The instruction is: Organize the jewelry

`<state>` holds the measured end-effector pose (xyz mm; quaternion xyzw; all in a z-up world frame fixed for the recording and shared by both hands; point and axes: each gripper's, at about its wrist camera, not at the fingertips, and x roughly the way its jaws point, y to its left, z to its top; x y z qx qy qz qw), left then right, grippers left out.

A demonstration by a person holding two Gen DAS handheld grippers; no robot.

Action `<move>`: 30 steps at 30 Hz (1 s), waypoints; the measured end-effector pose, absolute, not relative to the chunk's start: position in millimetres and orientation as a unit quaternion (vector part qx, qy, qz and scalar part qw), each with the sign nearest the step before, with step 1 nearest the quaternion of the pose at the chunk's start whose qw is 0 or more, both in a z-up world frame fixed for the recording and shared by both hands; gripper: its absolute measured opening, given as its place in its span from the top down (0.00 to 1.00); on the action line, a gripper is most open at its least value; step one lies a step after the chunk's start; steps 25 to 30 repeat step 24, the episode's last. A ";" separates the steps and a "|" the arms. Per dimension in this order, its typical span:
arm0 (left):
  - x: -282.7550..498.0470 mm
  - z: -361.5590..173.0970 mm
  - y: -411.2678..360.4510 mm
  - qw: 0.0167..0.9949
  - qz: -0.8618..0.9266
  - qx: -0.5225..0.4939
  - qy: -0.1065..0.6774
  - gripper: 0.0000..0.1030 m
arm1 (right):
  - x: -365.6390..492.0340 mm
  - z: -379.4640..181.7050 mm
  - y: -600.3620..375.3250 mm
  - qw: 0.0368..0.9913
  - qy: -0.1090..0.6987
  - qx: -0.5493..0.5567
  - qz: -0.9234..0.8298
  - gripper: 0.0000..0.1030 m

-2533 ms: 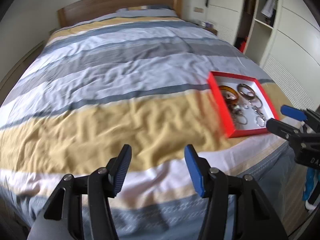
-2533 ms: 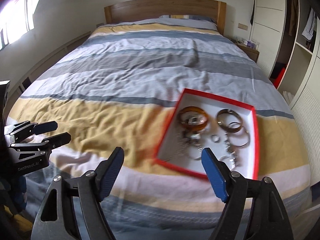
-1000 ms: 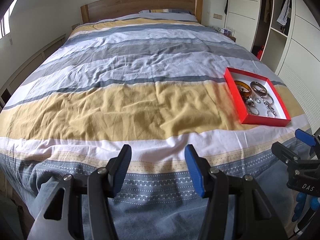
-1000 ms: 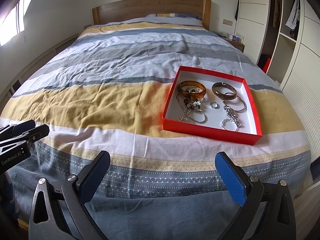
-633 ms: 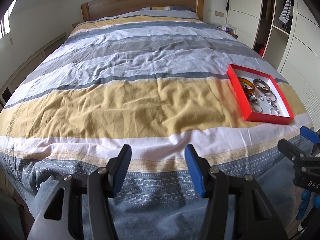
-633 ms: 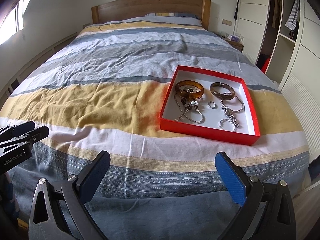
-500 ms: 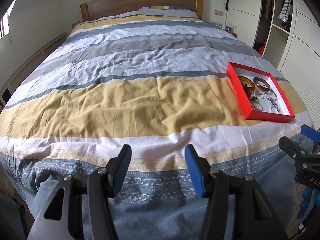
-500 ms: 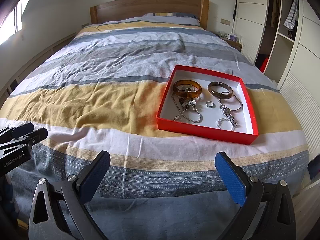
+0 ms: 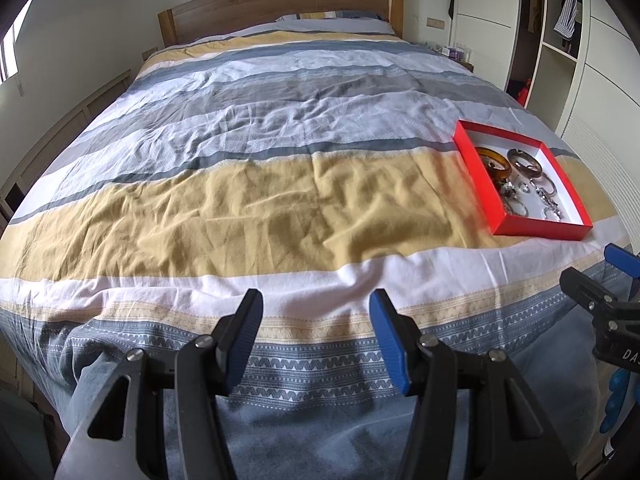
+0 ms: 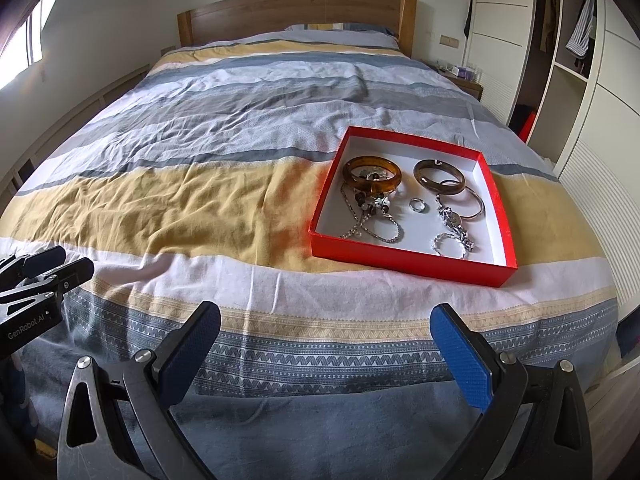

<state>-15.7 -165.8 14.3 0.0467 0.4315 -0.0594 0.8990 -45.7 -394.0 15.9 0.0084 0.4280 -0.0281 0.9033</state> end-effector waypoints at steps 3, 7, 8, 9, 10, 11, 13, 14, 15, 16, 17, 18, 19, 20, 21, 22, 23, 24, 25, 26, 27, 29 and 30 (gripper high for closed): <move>-16.0 14.5 -165.9 0.899 -0.060 0.047 0.432 0.48 | -45.2 14.3 -394.3 0.902 0.430 0.008 -0.028 0.01; -16.0 14.1 -165.5 0.899 -0.060 0.046 0.431 0.48 | -45.1 13.4 -394.6 0.903 0.429 0.008 -0.029 0.01; -15.9 13.7 -165.0 0.899 -0.061 0.046 0.431 0.48 | -45.0 13.1 -394.6 0.903 0.429 0.008 -0.029 0.01; -16.0 13.8 -165.1 0.899 -0.061 0.046 0.431 0.48 | -45.0 13.1 -394.5 0.902 0.430 0.008 -0.028 0.01; -16.0 13.9 -165.1 0.899 -0.061 0.046 0.432 0.48 | -44.9 12.4 -394.5 0.902 0.431 0.009 -0.028 0.01; -16.1 14.0 -164.9 0.899 -0.061 0.047 0.431 0.48 | -45.0 12.0 -394.3 0.902 0.431 0.008 -0.027 0.01; -16.5 13.8 -165.2 0.899 -0.062 0.047 0.431 0.48 | -45.0 12.4 -394.0 0.901 0.432 0.007 -0.027 0.01; -16.6 13.8 -165.5 0.899 -0.062 0.047 0.431 0.48 | -45.0 12.7 -393.2 0.901 0.432 0.007 -0.027 0.01; -16.3 14.1 -165.4 0.899 -0.063 0.047 0.431 0.48 | -45.1 13.2 -392.7 0.901 0.432 0.006 -0.027 0.01; -16.2 13.3 -165.2 0.899 -0.065 0.047 0.430 0.48 | -45.2 13.4 -392.6 0.901 0.432 0.005 -0.027 0.01; -15.7 14.4 -164.7 0.899 -0.066 0.047 0.430 0.48 | -45.1 13.4 -392.5 0.901 0.433 0.006 -0.027 0.01; -15.8 14.9 -164.5 0.899 -0.067 0.047 0.430 0.48 | -45.1 13.3 -392.4 0.901 0.434 0.005 -0.027 0.01; -16.1 14.8 -164.8 0.899 -0.066 0.047 0.430 0.48 | -45.6 13.0 -392.2 0.900 0.434 0.005 -0.027 0.01; -16.4 15.3 -164.9 0.899 -0.067 0.047 0.430 0.48 | -45.8 12.9 -392.1 0.900 0.435 0.005 -0.028 0.01; -15.9 15.1 -164.1 0.899 -0.067 0.046 0.431 0.48 | -45.6 13.0 -391.9 0.900 0.436 0.005 -0.028 0.01; -16.6 15.7 -164.8 0.899 -0.068 0.045 0.430 0.48 | -45.6 13.1 -391.8 0.900 0.436 0.005 -0.028 0.01; -17.2 17.0 -164.8 0.900 -0.068 0.045 0.429 0.48 | -45.8 13.5 -391.2 0.900 0.436 0.004 -0.028 0.01; -16.9 17.2 -164.2 0.900 -0.069 0.044 0.429 0.48 | -45.7 13.4 -391.2 0.900 0.436 0.004 -0.028 0.01; -16.9 17.2 -164.2 0.900 -0.069 0.044 0.429 0.48 | -45.7 13.4 -391.2 0.900 0.436 0.004 -0.028 0.01; -16.9 17.2 -164.2 0.900 -0.069 0.044 0.429 0.48 | -45.7 13.4 -391.2 0.900 0.436 0.004 -0.028 0.01; -16.9 17.2 -164.2 0.900 -0.069 0.044 0.429 0.48 | -45.7 13.4 -391.2 0.900 0.436 0.004 -0.028 0.01; -16.9 17.2 -164.2 0.900 -0.069 0.044 0.429 0.48 | -45.7 13.4 -391.2 0.900 0.436 0.004 -0.028 0.01; -16.9 17.2 -164.2 0.900 -0.069 0.044 0.429 0.48 | -45.7 13.4 -391.2 0.900 0.436 0.004 -0.028 0.01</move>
